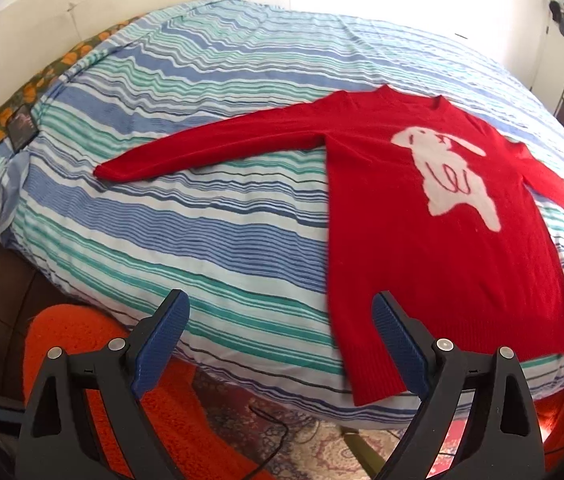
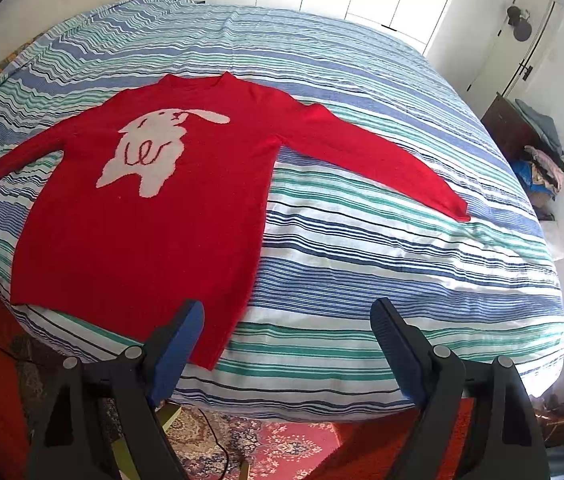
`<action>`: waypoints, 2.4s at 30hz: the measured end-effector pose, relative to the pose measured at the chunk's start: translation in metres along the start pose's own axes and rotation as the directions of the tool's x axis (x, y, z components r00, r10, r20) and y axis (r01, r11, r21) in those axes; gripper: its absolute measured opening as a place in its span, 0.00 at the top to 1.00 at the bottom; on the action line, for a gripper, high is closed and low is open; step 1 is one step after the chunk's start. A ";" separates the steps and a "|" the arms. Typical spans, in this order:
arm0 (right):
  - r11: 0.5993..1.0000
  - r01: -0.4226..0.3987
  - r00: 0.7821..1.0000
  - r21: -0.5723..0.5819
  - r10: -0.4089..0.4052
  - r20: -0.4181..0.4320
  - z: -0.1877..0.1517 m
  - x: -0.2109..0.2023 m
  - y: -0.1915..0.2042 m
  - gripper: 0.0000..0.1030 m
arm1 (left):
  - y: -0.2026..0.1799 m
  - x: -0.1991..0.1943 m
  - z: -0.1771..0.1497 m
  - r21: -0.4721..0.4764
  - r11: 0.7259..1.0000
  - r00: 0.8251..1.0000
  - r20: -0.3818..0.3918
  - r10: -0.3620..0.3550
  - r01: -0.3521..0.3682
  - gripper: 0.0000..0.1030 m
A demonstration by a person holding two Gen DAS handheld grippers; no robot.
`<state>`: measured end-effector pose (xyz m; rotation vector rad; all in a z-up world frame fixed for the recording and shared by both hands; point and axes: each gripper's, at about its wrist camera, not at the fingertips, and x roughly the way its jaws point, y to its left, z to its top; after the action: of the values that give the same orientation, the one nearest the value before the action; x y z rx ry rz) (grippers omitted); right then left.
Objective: Fold small clothes
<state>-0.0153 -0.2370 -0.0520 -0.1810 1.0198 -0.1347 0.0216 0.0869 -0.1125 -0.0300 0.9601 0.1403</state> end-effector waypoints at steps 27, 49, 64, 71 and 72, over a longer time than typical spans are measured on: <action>0.996 0.086 0.996 -0.012 -0.085 0.024 0.001 -0.001 -0.007 0.18 | -0.001 0.010 -0.001 0.031 0.994 0.994 -0.017 0.104 -0.104 0.09; 0.995 0.095 0.995 -0.006 -0.095 0.016 0.002 0.003 -0.011 0.18 | 0.002 0.016 0.000 0.023 0.993 0.992 -0.036 0.120 -0.120 0.09; 0.998 0.039 0.999 -0.039 -0.039 0.009 0.012 0.020 -0.020 0.18 | 0.000 0.024 0.001 0.035 0.989 0.988 -0.050 0.143 -0.142 0.09; 0.874 -0.266 0.963 0.406 0.220 0.158 0.059 0.078 -0.199 0.18 | 0.005 0.029 0.002 0.015 0.987 0.985 -0.062 0.159 -0.159 0.09; 0.802 -0.309 0.951 0.512 0.255 0.174 0.058 0.094 -0.229 0.18 | 0.005 0.030 0.002 0.015 0.987 0.985 -0.065 0.163 -0.162 0.09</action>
<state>0.0769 -0.4736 -0.0515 0.4751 0.8644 -0.1318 0.0396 0.0951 -0.1353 0.0531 1.0288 0.2867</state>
